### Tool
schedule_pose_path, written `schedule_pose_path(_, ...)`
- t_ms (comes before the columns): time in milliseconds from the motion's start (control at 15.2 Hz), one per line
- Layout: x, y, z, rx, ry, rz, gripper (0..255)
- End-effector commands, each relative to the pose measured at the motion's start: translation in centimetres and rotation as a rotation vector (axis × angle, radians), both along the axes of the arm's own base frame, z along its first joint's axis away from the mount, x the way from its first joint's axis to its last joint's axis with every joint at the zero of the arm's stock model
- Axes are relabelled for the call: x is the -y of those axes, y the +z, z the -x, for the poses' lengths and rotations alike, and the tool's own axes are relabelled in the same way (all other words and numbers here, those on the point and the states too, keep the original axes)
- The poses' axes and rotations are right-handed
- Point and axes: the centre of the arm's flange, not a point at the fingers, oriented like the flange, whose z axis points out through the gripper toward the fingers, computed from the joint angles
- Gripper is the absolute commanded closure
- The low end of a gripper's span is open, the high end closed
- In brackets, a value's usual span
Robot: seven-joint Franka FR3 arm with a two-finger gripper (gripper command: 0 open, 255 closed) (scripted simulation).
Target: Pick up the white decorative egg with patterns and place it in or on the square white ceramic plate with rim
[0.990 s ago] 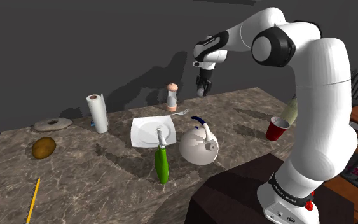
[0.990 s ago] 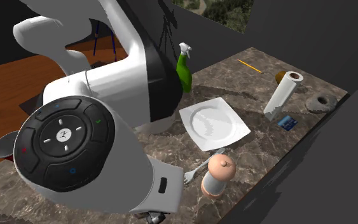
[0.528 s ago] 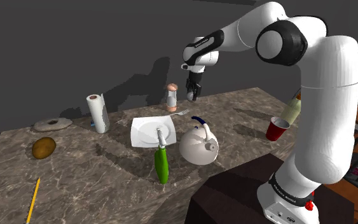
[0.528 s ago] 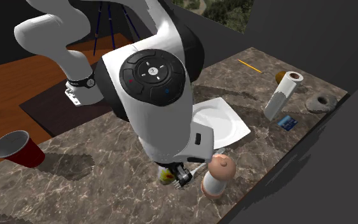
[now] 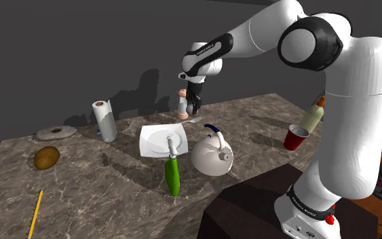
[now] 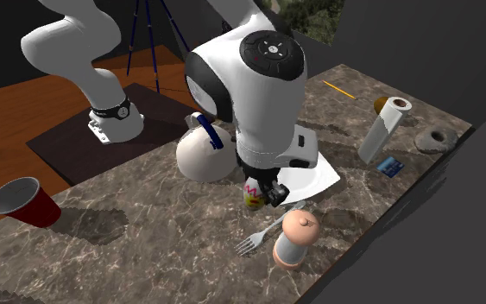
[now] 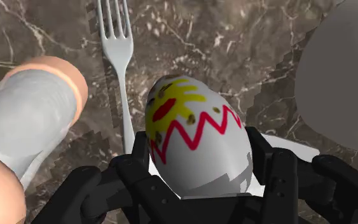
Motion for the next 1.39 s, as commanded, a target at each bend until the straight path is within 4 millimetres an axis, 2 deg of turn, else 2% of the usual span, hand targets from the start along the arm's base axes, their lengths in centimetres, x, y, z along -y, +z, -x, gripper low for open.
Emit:
schedule_pose_path(0,-2.6,0.3,-0.1,0.0,-0.002,0.0,255)
schedule_pose_path(726,-17.2,0.4,-0.6,0.0,-0.002,0.0,255)
schedule_pose_path(792,-19.1,0.4,-0.6,0.0,-0.002,0.0,255)
schedule_pose_path(1320,-19.1,-3.8,-0.6,0.0,-0.002,0.0,255)
